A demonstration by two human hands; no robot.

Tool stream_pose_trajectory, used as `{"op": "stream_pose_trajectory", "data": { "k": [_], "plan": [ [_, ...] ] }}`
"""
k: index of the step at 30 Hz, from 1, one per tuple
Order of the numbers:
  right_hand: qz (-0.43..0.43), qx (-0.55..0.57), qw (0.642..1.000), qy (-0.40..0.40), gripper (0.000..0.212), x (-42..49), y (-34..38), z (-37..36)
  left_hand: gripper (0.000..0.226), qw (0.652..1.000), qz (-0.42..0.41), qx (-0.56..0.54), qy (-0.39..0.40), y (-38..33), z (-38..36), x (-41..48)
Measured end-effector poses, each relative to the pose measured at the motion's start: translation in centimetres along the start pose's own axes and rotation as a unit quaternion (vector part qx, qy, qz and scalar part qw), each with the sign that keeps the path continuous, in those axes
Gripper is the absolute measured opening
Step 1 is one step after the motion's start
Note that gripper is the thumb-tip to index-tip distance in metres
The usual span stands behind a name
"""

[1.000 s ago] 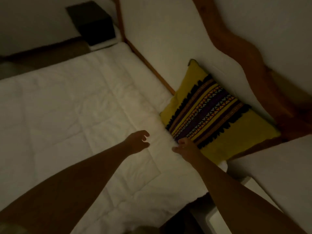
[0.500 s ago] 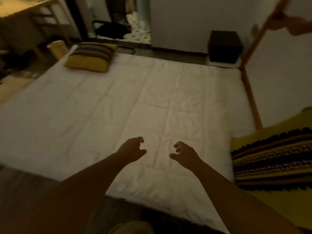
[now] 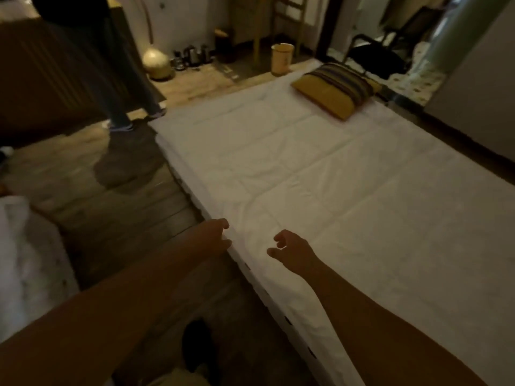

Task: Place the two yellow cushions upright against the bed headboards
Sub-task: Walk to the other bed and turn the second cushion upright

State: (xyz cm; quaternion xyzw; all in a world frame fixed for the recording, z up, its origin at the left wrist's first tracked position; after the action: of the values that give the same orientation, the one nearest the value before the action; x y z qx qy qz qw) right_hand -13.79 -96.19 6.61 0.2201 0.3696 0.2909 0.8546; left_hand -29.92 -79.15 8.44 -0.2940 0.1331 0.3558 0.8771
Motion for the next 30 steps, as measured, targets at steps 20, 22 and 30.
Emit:
{"op": "stream_pose_trajectory", "data": {
  "k": [20,22,30],
  "plan": [
    [0.110,-0.125,0.983,0.077,0.045,24.2,29.1,-11.8,0.054,0.989,0.130,-0.061,-0.043,28.1,20.1,11.3],
    [0.114,-0.131,0.981,0.085,0.046,28.1,31.2,-12.0,0.055,0.988,0.138,-0.045,-0.048,29.5,22.2,14.3],
    [0.114,-0.149,0.977,0.105,0.051,42.7,40.7,-10.8,0.055,0.983,0.176,-0.030,-0.036,33.2,32.4,26.2]
  ]
}}
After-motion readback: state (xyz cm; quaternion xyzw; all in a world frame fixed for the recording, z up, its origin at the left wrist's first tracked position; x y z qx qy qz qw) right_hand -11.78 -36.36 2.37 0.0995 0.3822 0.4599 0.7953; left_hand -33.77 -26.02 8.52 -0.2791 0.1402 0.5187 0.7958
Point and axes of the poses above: each hand's wrist, its own x-axis towards the middle knuckle, its own z-axis out of the back of the hand, y = z × x, the point moved 2 cm from there along x, towards the middle knuckle, and after that the axes turned 4 degrees about -z, right-handed, at the moved point
